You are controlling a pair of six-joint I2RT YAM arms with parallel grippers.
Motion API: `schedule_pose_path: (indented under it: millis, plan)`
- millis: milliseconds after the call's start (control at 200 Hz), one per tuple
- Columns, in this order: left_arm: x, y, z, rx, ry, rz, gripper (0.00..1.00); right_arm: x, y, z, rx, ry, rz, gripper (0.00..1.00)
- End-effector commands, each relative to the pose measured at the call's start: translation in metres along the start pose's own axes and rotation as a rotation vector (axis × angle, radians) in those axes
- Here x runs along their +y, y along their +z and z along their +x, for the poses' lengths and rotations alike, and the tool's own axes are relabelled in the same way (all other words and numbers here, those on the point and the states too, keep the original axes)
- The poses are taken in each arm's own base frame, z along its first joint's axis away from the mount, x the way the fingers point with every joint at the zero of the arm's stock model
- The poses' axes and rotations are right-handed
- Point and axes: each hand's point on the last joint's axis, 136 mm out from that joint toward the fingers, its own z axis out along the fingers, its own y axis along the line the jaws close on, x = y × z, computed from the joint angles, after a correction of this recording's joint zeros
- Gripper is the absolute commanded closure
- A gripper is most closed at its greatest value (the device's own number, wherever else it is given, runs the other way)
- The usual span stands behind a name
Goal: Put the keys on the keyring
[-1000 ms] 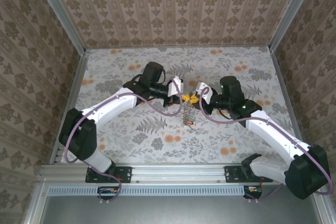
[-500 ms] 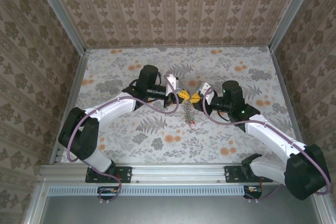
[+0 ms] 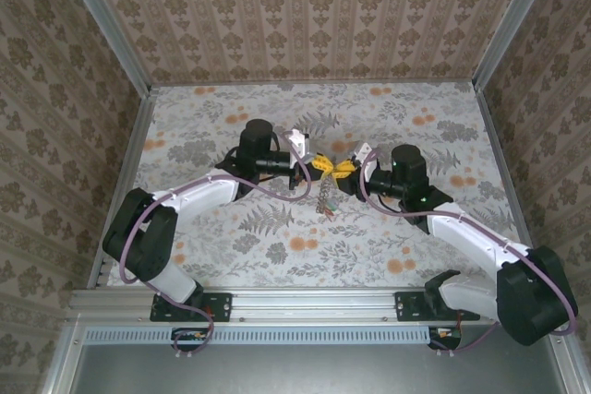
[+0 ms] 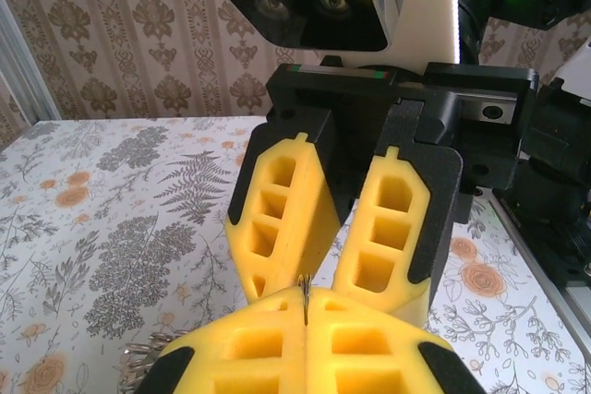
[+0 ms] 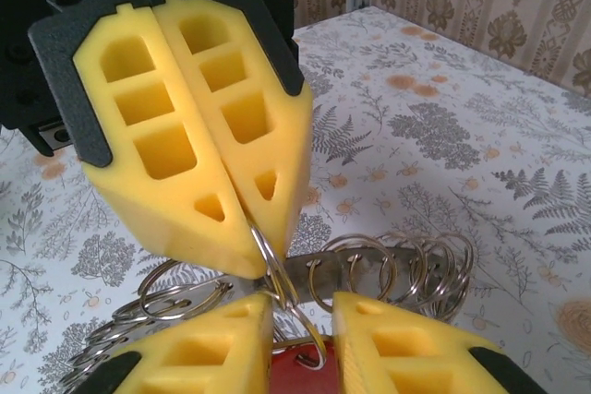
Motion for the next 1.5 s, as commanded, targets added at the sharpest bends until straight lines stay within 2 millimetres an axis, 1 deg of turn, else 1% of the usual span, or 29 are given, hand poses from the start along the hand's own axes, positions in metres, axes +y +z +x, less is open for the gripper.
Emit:
schedule_pose_path:
  millis: [0, 125, 235, 350, 460, 550, 650, 770, 990, 1150, 1285, 1395, 1495]
  plan:
    - [-0.004, -0.007, -0.04, -0.096, 0.117, 0.0, 1.0, 0.001, -0.002, -0.001, 0.007, 0.026, 0.0, 0.73]
    - [-0.003, -0.009, -0.033, -0.063, 0.122, -0.013, 1.0, -0.006, -0.015, 0.0, 0.069, -0.048, 0.073, 0.68]
    - [-0.003, -0.01, -0.028, -0.037, 0.126, -0.013, 1.0, -0.006, -0.026, -0.003, 0.127, -0.125, 0.096, 0.65]
    - [-0.004, -0.011, -0.028, -0.021, 0.135, -0.014, 1.0, -0.001, -0.035, -0.014, 0.139, -0.198, 0.086, 0.63]
    - [-0.004, -0.011, -0.028, -0.011, 0.139, -0.011, 1.0, 0.007, -0.038, -0.028, 0.116, -0.254, 0.047, 0.63]
    - [-0.005, -0.011, -0.029, -0.01, 0.145, -0.009, 1.0, 0.01, -0.035, -0.037, 0.097, -0.271, 0.012, 0.67]
    - [-0.005, -0.012, -0.031, -0.012, 0.147, -0.006, 1.0, 0.016, -0.028, -0.041, 0.088, -0.273, -0.049, 0.7]
    - [-0.006, -0.012, -0.033, -0.013, 0.148, -0.006, 1.0, 0.017, -0.02, -0.038, 0.102, -0.27, -0.093, 0.7]
    - [-0.007, -0.013, -0.034, -0.015, 0.151, -0.006, 1.0, 0.013, -0.013, -0.027, 0.137, -0.285, -0.097, 0.71]
    - [-0.009, -0.013, -0.035, -0.016, 0.149, 0.01, 1.0, 0.009, -0.01, -0.029, 0.121, -0.292, -0.086, 0.73]
    - [-0.01, -0.012, -0.036, -0.019, 0.149, 0.02, 1.0, 0.01, -0.007, -0.034, 0.097, -0.282, -0.103, 0.76]
    - [-0.011, -0.011, -0.036, -0.02, 0.15, 0.028, 1.0, 0.009, -0.003, -0.033, 0.093, -0.273, -0.108, 0.78]
    - [-0.011, -0.011, -0.035, -0.019, 0.145, 0.032, 1.0, 0.009, -0.002, -0.034, 0.09, -0.273, -0.112, 0.82]
